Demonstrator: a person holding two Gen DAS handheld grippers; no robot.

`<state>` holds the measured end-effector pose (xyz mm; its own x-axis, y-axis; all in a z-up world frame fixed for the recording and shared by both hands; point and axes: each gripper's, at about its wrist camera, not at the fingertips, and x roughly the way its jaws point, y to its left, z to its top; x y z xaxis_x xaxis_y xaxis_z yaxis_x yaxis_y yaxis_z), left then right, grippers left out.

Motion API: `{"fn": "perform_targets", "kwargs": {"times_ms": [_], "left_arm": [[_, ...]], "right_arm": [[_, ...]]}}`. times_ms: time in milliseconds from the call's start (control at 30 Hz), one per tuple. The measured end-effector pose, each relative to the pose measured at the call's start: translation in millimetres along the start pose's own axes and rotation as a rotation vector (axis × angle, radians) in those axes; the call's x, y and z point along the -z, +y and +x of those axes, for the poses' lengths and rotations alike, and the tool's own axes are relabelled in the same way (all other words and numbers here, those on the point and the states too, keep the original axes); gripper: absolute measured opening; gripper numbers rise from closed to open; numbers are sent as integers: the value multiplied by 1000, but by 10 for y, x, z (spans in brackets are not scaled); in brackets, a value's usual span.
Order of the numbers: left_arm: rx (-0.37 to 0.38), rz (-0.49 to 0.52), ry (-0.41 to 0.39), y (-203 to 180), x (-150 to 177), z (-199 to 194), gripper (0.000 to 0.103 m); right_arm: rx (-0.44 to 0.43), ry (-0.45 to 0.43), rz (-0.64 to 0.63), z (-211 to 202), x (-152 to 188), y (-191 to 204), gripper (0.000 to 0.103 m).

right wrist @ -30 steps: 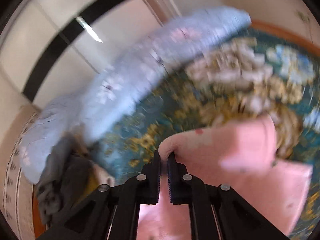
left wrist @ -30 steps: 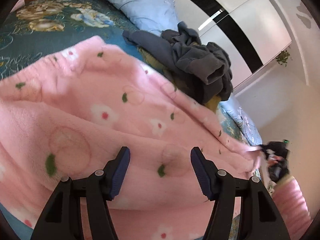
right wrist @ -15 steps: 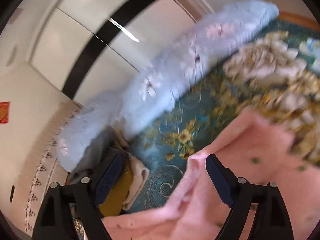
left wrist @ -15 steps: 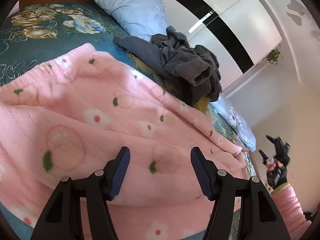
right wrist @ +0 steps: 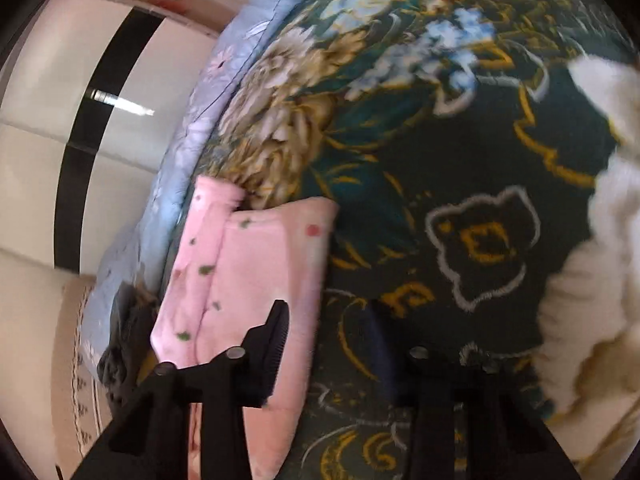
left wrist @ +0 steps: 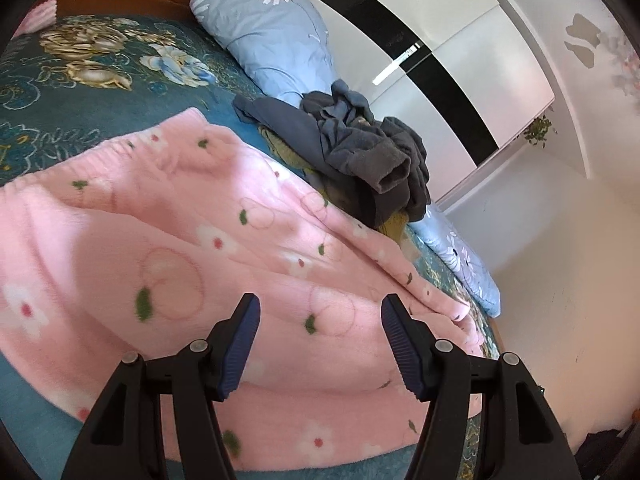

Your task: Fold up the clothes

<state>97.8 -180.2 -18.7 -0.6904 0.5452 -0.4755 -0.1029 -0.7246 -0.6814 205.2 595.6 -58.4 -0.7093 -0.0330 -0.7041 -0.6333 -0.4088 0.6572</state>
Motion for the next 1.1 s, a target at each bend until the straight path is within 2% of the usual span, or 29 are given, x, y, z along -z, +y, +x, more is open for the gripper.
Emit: {"fn": "perform_targets", "kwargs": {"times_ms": [100,200,267,300,400,467,533,567,733,867,900,933,967,1000,1100], "left_arm": [[-14,-22,-41,80,-73,-188,64],[-28,-111,-154,321,-234,-561,64],[-98,-186,-216,553,-347,-803,64],[-140,-220,-250,676,-395,-925,64],[-206,-342,-347,1071,-466,-1289,64],[-281,-375,-368,1242,-462,-1409,64],[-368,-388,-322,1364,-426,-1388,64],[-381,-394,-290,1408,-405,-1343,64],[-216,-438,-51,1497,-304,-841,64],[-250,-412,-66,1406,-285,-751,62],[-248,-417,-83,1407,-278,-746,60],[-243,-428,-100,1423,-266,-741,41],[-234,-438,-119,1433,-253,-743,18],[-222,-445,-142,1433,-240,-756,11],[-181,-406,-249,1299,-243,-920,9]], "right_arm": [[-30,12,-35,106,11,122,41],[-27,28,-49,229,52,225,32],[-30,21,-32,260,91,220,16],[-31,12,-22,263,109,210,12],[-32,-22,10,239,149,176,8],[-31,-42,8,214,153,210,7],[-29,-60,-1,188,160,266,6],[-28,-67,-8,172,170,309,6],[-54,-86,-26,61,180,523,6],[-58,-108,-85,-132,121,732,5],[-67,-121,-100,-215,97,787,5],[-79,-133,-109,-295,75,827,5],[-95,-144,-115,-379,54,857,5],[-123,-159,-119,-472,39,868,5],[-261,-265,-156,-881,26,833,4]]}}
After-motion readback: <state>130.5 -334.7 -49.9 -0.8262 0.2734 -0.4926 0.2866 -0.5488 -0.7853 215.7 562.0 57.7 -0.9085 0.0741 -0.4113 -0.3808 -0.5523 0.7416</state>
